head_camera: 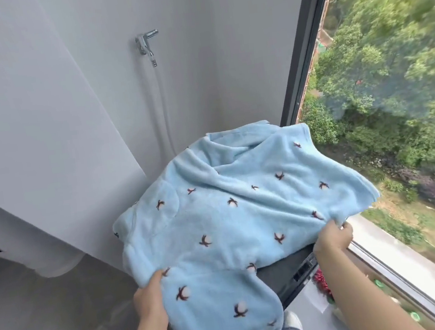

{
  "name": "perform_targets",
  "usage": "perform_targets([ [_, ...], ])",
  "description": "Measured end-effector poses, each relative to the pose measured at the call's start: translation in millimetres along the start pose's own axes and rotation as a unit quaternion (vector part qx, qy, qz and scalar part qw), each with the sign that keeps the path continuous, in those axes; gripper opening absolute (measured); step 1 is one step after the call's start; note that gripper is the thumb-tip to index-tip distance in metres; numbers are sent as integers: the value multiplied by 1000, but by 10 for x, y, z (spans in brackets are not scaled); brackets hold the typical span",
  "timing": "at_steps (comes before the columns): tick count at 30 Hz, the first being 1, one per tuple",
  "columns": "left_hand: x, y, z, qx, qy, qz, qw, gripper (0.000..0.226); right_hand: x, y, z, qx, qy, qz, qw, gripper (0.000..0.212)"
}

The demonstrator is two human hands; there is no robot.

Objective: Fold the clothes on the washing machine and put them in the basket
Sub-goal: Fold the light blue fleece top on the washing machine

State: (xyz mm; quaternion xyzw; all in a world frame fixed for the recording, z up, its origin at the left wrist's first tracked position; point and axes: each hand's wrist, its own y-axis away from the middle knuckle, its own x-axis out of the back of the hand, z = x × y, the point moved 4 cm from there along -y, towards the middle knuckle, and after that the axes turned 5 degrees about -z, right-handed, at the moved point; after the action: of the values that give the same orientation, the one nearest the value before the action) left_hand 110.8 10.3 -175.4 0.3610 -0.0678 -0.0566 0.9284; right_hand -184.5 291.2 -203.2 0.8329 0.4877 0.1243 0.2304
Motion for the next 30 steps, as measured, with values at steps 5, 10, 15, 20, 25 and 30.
perform_targets([
  [5, 210, 36, -49, -103, 63, 13, 993, 28, 99, 26, -147, 53, -34, 36, 997, 23],
  [10, 451, -118, -258, -60, -57, 15, 996, 47, 256, 128, 108, -26, -19, 84, 996, 46],
  [15, 345, 90, 27, -227, -351, 98, 903, 80, 168, 664, 5, 237, 241, 18, 941, 54],
  [20, -441, 292, -7, -425, -512, -154, 731, 51, -257, 1095, 322, 385, 504, -346, 691, 40],
  [25, -484, 186, -520, -326, -718, -243, 565, 77, -31, 1006, 730, 325, 702, -362, 520, 67],
  [30, -398, 211, -450, -302, -742, -271, 534, 81, 117, 1154, 747, 322, 703, -329, 541, 62],
])
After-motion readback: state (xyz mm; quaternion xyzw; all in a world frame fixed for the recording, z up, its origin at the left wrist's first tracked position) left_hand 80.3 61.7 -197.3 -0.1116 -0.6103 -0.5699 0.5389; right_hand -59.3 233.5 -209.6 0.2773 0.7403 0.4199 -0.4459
